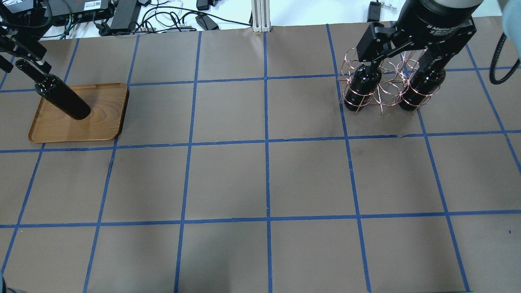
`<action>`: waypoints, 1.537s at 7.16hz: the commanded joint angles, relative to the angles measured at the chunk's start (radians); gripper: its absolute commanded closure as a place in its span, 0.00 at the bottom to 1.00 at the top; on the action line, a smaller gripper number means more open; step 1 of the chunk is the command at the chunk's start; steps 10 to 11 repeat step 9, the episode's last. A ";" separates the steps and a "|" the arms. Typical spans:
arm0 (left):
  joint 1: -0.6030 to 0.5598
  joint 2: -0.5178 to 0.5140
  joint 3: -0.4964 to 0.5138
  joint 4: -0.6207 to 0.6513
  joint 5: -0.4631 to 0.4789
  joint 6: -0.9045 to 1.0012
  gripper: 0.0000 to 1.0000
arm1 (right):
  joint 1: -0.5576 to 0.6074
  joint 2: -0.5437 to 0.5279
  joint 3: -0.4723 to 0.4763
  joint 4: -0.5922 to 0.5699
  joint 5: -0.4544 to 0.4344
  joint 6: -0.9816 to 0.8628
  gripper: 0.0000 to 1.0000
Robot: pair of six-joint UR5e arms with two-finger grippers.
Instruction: Take wine from basket and place on tray
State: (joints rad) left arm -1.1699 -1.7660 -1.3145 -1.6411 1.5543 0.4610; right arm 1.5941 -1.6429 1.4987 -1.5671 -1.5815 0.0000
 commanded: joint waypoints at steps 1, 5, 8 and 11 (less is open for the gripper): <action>-0.181 0.106 -0.072 0.003 -0.007 -0.265 0.00 | 0.001 0.000 0.000 -0.001 0.000 0.000 0.00; -0.433 0.203 -0.140 0.010 -0.002 -0.499 0.00 | 0.001 -0.002 0.005 -0.001 0.000 0.000 0.00; -0.432 0.227 -0.170 0.010 -0.002 -0.489 0.00 | 0.000 -0.002 0.005 -0.001 0.000 0.000 0.00; -0.432 0.226 -0.172 0.012 -0.003 -0.492 0.00 | 0.001 -0.002 0.006 -0.001 0.000 0.000 0.00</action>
